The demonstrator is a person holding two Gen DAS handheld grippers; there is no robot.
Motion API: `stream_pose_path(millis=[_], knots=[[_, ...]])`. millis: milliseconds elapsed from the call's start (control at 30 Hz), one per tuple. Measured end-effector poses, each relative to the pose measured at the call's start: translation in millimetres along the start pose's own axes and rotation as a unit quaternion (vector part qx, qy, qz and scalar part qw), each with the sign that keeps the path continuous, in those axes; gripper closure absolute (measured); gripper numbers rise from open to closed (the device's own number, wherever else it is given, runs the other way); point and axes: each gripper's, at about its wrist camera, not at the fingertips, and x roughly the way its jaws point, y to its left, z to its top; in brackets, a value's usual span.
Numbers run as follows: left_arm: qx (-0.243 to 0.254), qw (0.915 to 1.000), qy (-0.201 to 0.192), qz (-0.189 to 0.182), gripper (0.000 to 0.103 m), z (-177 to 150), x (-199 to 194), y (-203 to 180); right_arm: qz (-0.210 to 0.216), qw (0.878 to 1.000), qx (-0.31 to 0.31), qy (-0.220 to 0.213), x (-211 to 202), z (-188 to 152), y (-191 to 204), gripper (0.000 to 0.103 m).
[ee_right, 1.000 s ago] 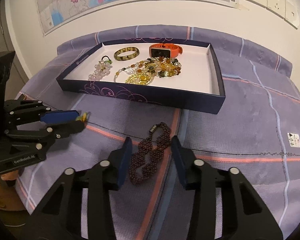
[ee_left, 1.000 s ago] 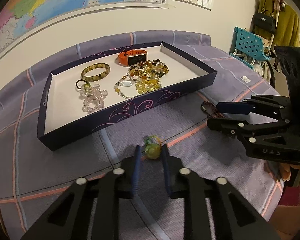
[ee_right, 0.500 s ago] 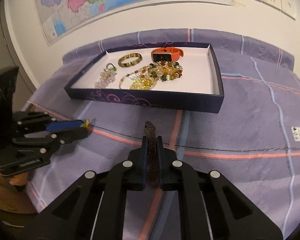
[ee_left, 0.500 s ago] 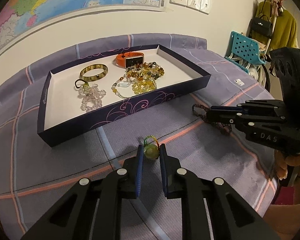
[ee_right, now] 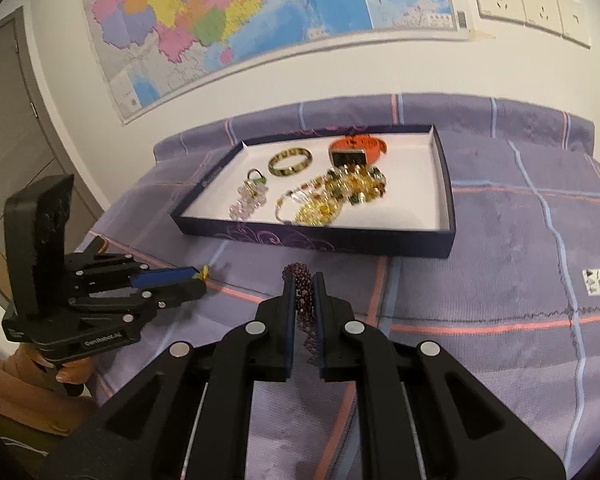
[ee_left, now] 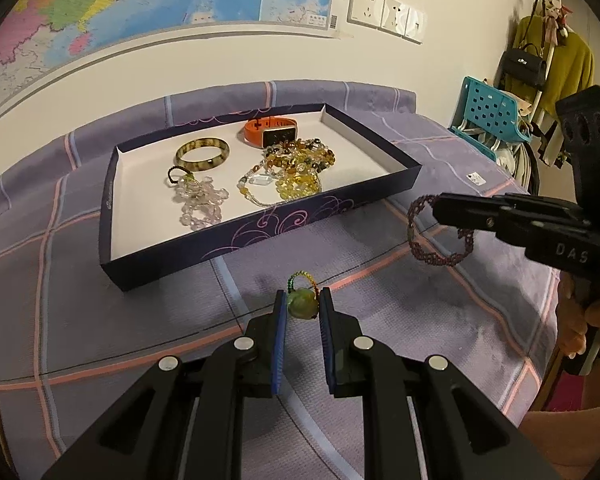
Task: Organize jewelry
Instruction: 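Lift the yellow-green ring with the left gripper while the right gripper lifts the dark red bracelet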
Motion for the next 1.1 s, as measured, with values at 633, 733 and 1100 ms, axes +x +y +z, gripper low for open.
stream_pose_path(millis=[633, 733, 1100], knots=[[-0.007, 0.9996, -0.024, 0.014, 0.089, 9.7, -17.5, 1.6, 0.013, 1.000, -0.007, -0.025, -6.6, 18.4, 11.6, 0.094], [-0.008, 0.9995, -0.027, 0.017, 0.089, 12.4, -19.4, 2.2, 0.013, 1.000, -0.008, -0.028, -6.8, 20.9, 12.3, 0.094], [-0.008, 0.9989, -0.038, 0.026, 0.089, 19.8, -23.8, 5.0, 0.015, 0.999, -0.014, -0.037, -5.3, 30.8, 15.2, 0.094]])
